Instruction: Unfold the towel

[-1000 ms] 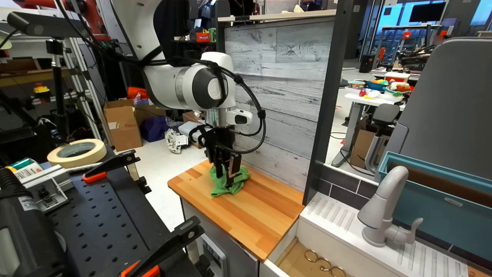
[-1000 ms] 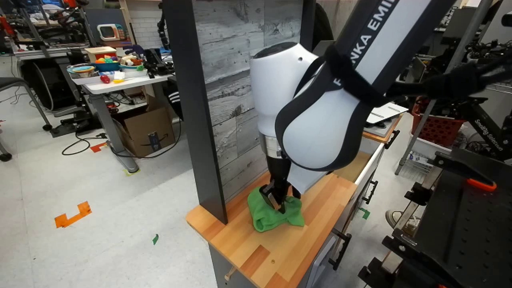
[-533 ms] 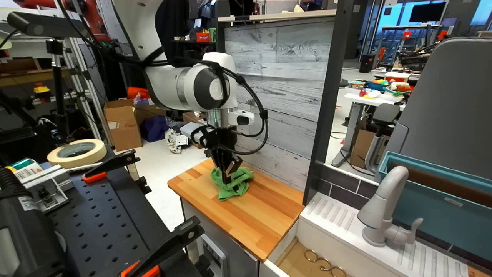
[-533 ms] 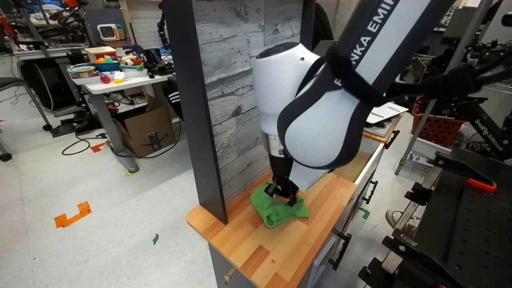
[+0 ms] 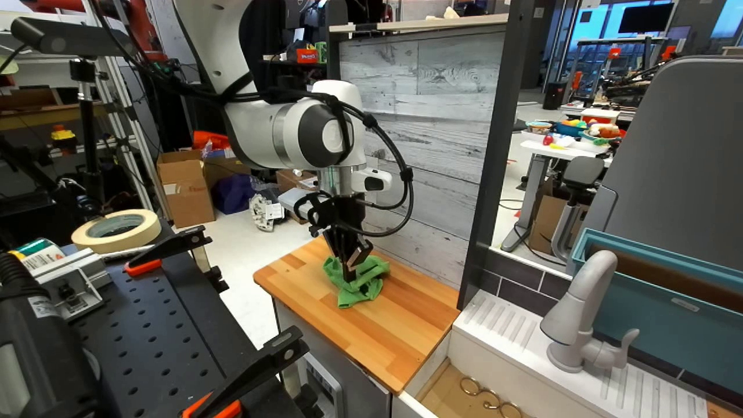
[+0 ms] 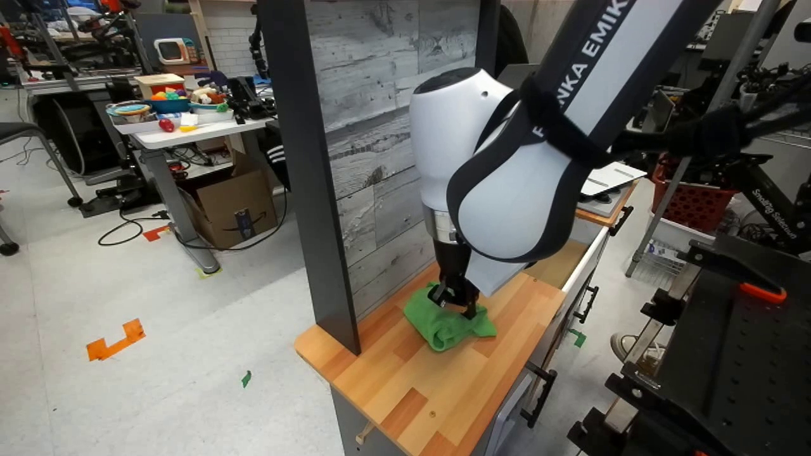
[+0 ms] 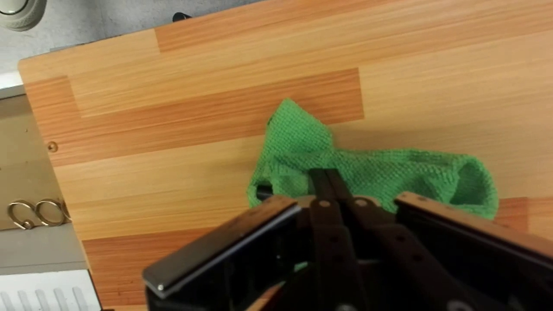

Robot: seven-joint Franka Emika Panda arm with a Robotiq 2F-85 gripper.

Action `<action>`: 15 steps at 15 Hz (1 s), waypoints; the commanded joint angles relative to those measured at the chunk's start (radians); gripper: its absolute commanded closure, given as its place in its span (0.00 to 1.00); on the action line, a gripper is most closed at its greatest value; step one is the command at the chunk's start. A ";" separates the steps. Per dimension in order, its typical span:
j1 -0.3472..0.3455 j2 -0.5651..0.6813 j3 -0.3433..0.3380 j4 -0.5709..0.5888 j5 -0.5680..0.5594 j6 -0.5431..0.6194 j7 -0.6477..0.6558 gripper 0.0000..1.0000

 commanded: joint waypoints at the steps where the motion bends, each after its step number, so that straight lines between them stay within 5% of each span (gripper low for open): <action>1: 0.018 -0.052 -0.055 -0.064 0.006 0.042 -0.003 1.00; 9: 0.081 -0.271 -0.125 -0.290 -0.035 0.207 -0.025 1.00; 15: 0.175 -0.285 -0.121 -0.267 -0.088 0.192 -0.052 1.00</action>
